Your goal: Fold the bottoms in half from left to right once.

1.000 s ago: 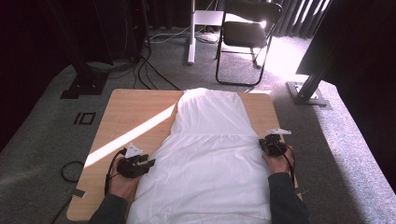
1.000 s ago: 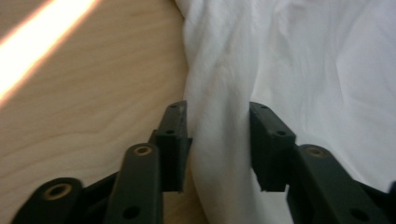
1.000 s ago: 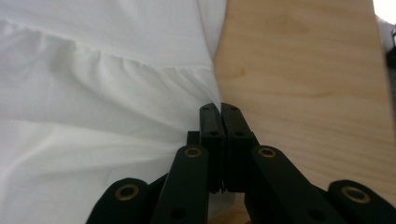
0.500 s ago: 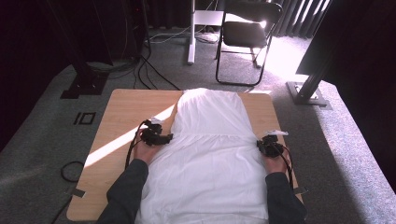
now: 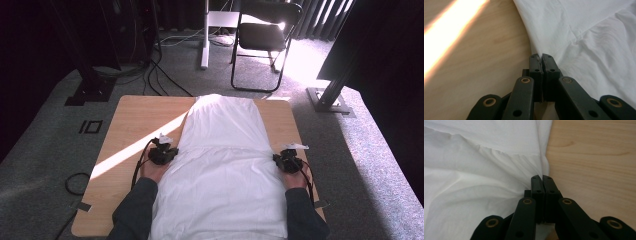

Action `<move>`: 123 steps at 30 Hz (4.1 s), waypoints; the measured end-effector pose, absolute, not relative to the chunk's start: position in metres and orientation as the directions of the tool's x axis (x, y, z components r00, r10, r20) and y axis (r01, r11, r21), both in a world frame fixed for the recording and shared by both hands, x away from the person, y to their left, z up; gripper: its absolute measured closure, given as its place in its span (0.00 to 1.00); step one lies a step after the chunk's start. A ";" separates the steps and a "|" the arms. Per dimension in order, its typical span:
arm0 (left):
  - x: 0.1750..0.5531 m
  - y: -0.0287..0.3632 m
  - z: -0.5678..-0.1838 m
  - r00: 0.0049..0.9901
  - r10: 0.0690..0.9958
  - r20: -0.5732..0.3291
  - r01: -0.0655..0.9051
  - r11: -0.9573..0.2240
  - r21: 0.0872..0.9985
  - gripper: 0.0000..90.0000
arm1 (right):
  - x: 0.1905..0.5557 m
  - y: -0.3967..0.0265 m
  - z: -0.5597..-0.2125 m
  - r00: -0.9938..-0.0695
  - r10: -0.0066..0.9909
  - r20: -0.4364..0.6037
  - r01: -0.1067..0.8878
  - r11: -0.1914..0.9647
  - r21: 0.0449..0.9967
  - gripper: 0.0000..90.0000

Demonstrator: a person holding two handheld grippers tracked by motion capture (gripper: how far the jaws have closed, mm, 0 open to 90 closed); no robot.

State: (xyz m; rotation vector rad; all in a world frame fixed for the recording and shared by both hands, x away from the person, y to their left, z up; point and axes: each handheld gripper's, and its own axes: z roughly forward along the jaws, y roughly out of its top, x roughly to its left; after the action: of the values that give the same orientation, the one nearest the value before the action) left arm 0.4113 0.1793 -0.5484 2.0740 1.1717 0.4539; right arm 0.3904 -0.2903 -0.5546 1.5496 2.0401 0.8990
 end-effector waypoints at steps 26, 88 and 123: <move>0.350 0.228 -0.534 0.490 0.858 -0.155 0.634 -0.228 0.739 0.57 | 0.340 -0.262 -0.512 -0.393 0.918 0.053 0.585 0.205 0.784 0.63; 0.388 0.185 -0.547 0.521 0.842 -0.141 0.657 -0.290 0.696 0.98 | 0.387 -0.237 -0.553 -0.352 0.936 -0.003 0.664 0.251 0.705 0.99; 0.389 0.169 -0.547 0.538 0.835 -0.117 0.644 -0.317 0.696 0.50 | 0.433 -0.186 -0.519 -0.483 0.875 -0.022 0.552 0.324 0.769 0.98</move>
State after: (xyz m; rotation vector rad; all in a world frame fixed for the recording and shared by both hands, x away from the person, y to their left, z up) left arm 0.3892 0.1692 -0.5473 2.0661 1.1917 0.3440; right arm 0.4331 -0.1864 -0.5192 1.2589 2.1579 0.9949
